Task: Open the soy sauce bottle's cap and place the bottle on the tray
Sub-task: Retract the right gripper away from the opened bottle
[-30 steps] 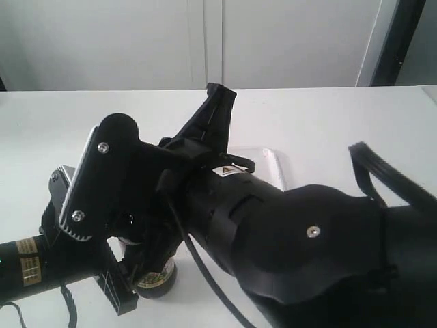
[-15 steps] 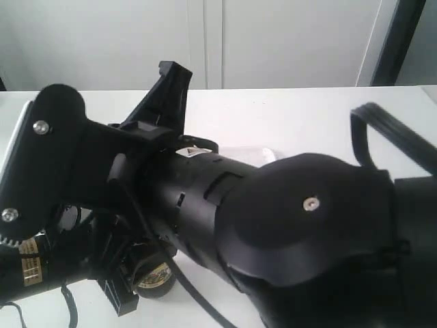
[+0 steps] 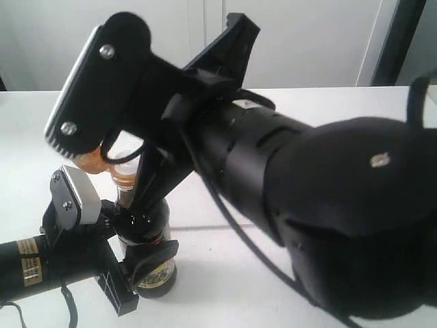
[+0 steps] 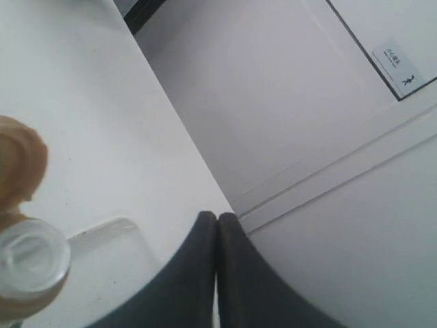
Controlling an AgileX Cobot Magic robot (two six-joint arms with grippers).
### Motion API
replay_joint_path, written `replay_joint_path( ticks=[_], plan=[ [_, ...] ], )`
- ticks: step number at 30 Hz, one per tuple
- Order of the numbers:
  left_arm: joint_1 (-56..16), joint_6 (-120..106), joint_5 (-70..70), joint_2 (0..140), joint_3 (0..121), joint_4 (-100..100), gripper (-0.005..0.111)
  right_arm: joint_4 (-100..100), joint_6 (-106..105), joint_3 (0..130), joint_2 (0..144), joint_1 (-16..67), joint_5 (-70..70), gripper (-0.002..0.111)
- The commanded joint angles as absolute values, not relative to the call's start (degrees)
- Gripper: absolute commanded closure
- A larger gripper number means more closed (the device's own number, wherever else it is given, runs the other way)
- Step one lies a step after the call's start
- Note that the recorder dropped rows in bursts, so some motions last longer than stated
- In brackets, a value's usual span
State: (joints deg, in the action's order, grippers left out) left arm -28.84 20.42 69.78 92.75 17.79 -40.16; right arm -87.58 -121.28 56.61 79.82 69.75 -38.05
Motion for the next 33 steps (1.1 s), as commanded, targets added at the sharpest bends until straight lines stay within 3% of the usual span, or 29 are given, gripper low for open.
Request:
replay_joint_path(
  ticks=[1,13,17,23,33],
  plan=[
    [-29.2,21.0,70.0,92.7,17.8,-41.6,0.107,-89.7,-122.2,56.8,76.9,64.2,-30.3,0.108],
    [-29.2,21.0,70.0,92.7,17.8,-41.7,0.107,-94.3,-122.2,56.6,73.6,45.0,4.1,0.108],
    [-29.2,21.0,70.0,92.7,17.8,-41.7,0.107,-85.3,-121.7,56.6,73.6,39.5,22.0,0.108],
    [-29.2,21.0,70.0,92.7,17.8,-41.7,0.107,-65.0,-104.1,56.6,73.6,32.1,35.0,0.108],
    [-29.2,21.0,70.0,92.7,17.8,-41.7,0.107,-32.8,-71.9,56.6,73.6,24.6,40.7,0.108]
  ],
)
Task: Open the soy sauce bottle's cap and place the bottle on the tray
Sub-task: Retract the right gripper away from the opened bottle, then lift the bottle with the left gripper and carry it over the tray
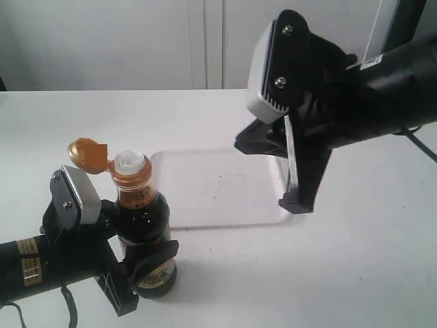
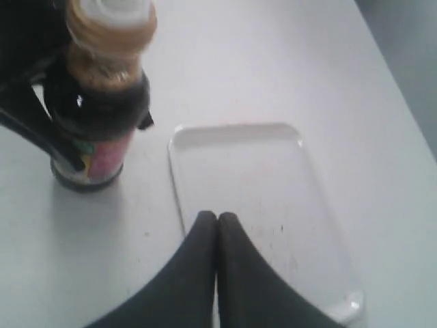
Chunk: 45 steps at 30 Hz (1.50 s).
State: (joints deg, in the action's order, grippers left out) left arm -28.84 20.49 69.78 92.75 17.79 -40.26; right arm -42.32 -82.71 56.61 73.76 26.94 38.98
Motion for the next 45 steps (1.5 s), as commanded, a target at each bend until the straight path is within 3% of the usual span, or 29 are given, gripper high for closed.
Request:
replay_joint_path(
  ticks=[1,22,45],
  plan=[
    [-29.2,21.0,70.0,92.7,17.8,-41.7,0.107,-31.1,-69.8,56.6,73.6,24.1,41.0,0.108],
    [-29.2,22.3,70.0,92.7,17.8,-41.6,0.107,2.4,-11.0,61.3,73.6,10.6,45.3,0.108],
    [-29.2,31.6,70.0,84.5,27.4,-40.1,0.107,-1.8,-9.2,61.2,73.6,10.3,40.7,0.108]
  ],
)
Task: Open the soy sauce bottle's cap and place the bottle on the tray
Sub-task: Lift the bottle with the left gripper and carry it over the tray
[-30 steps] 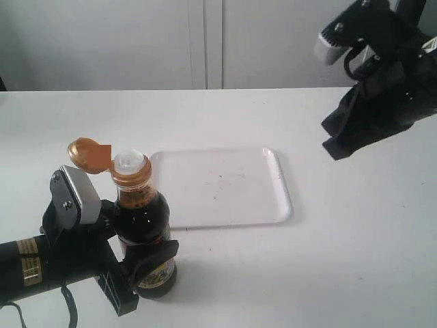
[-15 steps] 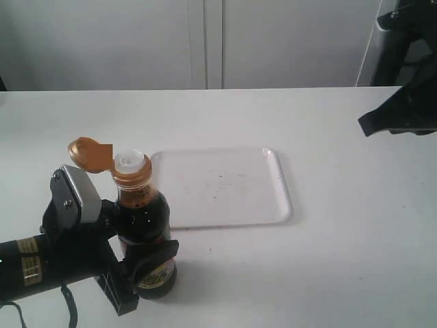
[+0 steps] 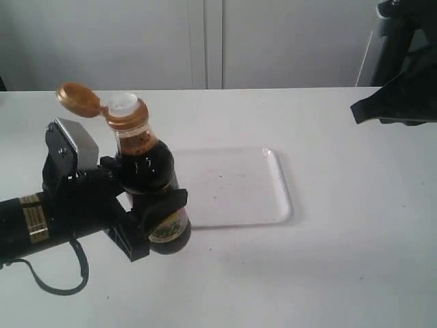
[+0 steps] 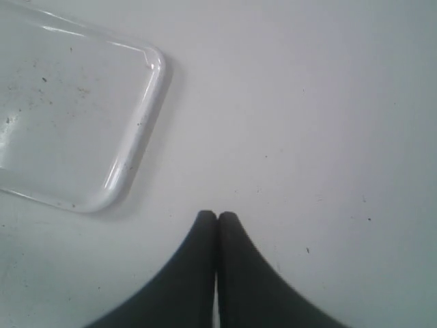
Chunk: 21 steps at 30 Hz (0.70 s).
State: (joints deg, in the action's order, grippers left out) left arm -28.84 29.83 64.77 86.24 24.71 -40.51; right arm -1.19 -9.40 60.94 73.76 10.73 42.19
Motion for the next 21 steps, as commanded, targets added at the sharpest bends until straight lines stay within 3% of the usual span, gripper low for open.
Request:
replay_joint_path(
  ticks=[1,21],
  plan=[
    [-29.2,31.6,70.0,84.5,28.5,-40.1,0.107,-1.8,-9.2,61.2,73.6,10.3,40.6,0.108],
    [-29.2,33.5,70.0,94.4,43.3,-39.5,0.107,-4.0,-9.2,61.2,73.6,10.3,40.2,0.108]
  ],
)
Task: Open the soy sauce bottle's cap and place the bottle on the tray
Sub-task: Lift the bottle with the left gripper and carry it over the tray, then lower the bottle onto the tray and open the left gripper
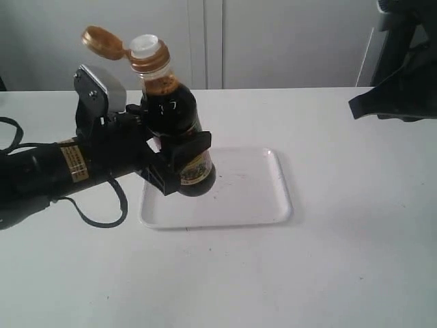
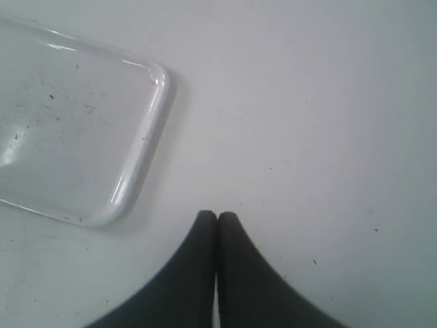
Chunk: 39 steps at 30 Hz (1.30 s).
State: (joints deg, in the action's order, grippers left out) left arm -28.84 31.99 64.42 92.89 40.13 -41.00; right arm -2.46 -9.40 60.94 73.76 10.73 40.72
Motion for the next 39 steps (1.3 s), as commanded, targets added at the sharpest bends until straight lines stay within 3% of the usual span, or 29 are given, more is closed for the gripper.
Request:
replay_joint_path(
  ticks=[1,17,29,39],
  plan=[
    [-29.2,33.5,70.0,95.0,43.8,-39.5,0.107,-4.1,-9.2,61.2,73.6,10.3,40.2,0.108],
    [-29.6,34.7,70.0,104.6,51.5,-40.1,0.107,-5.1,-9.2,61.2,73.6,10.3,40.2,0.108],
    [-33.2,33.9,57.5,110.5,59.6,-39.6,0.107,-5.6,-9.2,61.2,73.6,10.3,40.7,0.108],
    [-33.2,30.0,60.4,113.3,60.1,-34.9,0.107,-5.8,-9.2,61.2,73.6,10.3,41.3,0.108]
  ],
)
